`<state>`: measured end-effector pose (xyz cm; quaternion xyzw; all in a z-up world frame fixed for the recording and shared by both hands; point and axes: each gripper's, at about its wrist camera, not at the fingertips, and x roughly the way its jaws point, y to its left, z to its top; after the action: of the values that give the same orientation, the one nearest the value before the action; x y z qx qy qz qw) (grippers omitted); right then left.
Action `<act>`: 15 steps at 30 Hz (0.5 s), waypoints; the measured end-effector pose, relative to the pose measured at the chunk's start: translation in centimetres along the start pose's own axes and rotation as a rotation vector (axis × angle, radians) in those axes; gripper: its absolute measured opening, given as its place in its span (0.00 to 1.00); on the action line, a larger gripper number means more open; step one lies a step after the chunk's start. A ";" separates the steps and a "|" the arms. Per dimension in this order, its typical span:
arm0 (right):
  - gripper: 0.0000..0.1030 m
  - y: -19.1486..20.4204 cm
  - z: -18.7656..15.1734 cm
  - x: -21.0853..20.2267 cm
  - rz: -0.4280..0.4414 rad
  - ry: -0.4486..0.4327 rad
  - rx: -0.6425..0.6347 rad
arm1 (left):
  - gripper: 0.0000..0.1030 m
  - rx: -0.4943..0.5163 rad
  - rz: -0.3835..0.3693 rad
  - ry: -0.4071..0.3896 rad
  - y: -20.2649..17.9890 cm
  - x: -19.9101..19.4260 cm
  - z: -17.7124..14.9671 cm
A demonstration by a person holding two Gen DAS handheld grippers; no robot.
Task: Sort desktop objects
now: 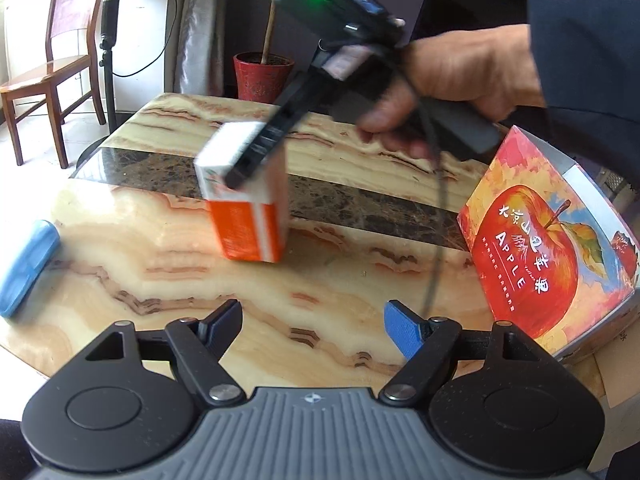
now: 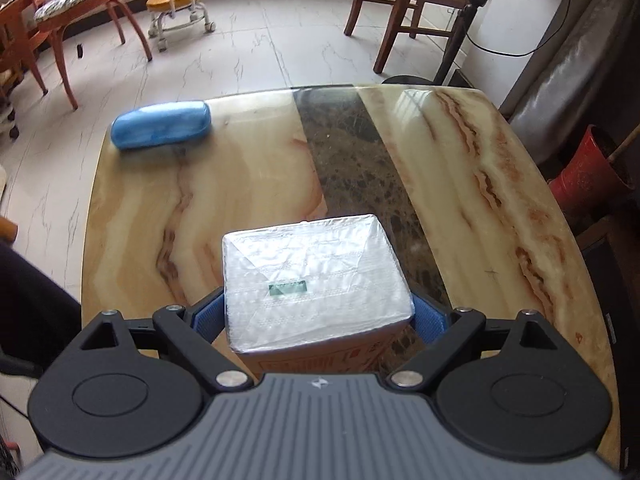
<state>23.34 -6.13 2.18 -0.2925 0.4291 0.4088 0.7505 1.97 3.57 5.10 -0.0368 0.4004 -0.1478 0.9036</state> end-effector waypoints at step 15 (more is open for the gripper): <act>0.89 -5.3 -5.0 -8.1 -0.049 -0.184 0.726 | 0.77 0.041 0.000 -0.002 -1.5 0.5 0.0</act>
<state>23.46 -15.64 7.48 0.0203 0.4699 0.2367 0.8501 1.91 1.97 5.02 -0.0184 0.3962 -0.1558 0.9047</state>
